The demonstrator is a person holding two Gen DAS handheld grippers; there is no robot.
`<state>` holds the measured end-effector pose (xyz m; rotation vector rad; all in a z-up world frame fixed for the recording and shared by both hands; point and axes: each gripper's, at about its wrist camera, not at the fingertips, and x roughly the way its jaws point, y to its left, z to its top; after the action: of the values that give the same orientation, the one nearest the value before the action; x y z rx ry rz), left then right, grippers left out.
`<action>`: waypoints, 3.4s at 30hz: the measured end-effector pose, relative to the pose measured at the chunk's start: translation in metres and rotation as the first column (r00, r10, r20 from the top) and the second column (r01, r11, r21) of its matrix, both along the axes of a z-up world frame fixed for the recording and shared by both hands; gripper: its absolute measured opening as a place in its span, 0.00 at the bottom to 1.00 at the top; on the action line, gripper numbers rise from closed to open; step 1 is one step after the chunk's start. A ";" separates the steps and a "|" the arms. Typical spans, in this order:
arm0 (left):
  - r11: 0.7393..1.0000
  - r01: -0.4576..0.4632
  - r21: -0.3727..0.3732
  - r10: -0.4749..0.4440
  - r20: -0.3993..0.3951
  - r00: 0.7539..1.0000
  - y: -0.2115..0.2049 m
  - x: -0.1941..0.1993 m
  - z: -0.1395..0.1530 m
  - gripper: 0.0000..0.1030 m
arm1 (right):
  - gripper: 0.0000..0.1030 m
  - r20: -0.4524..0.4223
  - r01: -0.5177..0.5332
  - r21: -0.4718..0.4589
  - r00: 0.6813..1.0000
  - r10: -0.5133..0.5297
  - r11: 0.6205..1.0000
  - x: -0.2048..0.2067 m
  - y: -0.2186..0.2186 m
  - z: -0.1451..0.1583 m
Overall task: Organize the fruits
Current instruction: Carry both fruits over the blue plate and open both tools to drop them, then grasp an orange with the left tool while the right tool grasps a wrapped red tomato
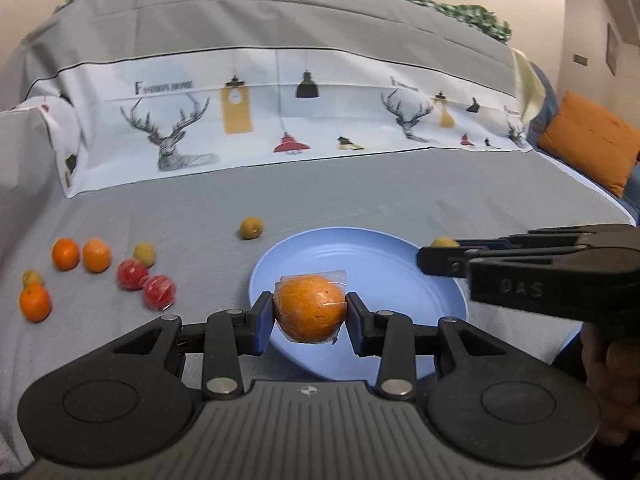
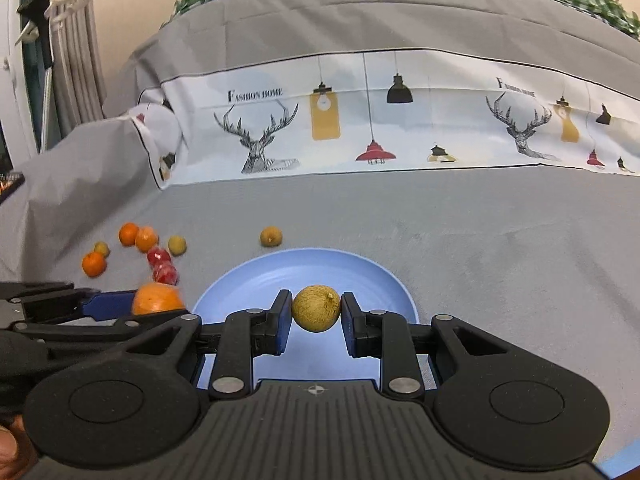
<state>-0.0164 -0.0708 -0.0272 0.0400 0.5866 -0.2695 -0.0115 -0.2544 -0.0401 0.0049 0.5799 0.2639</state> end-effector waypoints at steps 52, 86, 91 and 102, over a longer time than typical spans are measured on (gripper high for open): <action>0.999 0.041 -0.028 -0.042 -0.017 0.999 -0.004 0.004 -0.010 0.51 | 0.54 -0.037 0.058 -0.054 0.997 -0.060 0.997 0.008 0.006 -0.012; 0.994 -0.106 -0.024 0.107 0.029 0.994 0.046 0.017 0.022 0.26 | 0.17 -0.004 0.036 -0.058 0.999 -0.037 0.998 0.003 0.013 -0.002; 0.986 -0.147 0.073 0.141 0.092 0.986 0.085 0.033 0.041 0.26 | 0.18 0.008 0.027 -0.039 1.000 -0.026 0.999 0.000 0.012 0.003; 0.929 -0.369 0.027 0.368 0.028 0.929 0.138 0.047 0.028 0.26 | 0.18 0.053 -0.029 0.003 0.998 0.029 1.000 -0.003 0.030 0.022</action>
<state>0.0306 0.0670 0.0007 -0.0370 0.5643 0.1065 -0.0148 -0.2242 -0.0183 -0.0065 0.5271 0.2930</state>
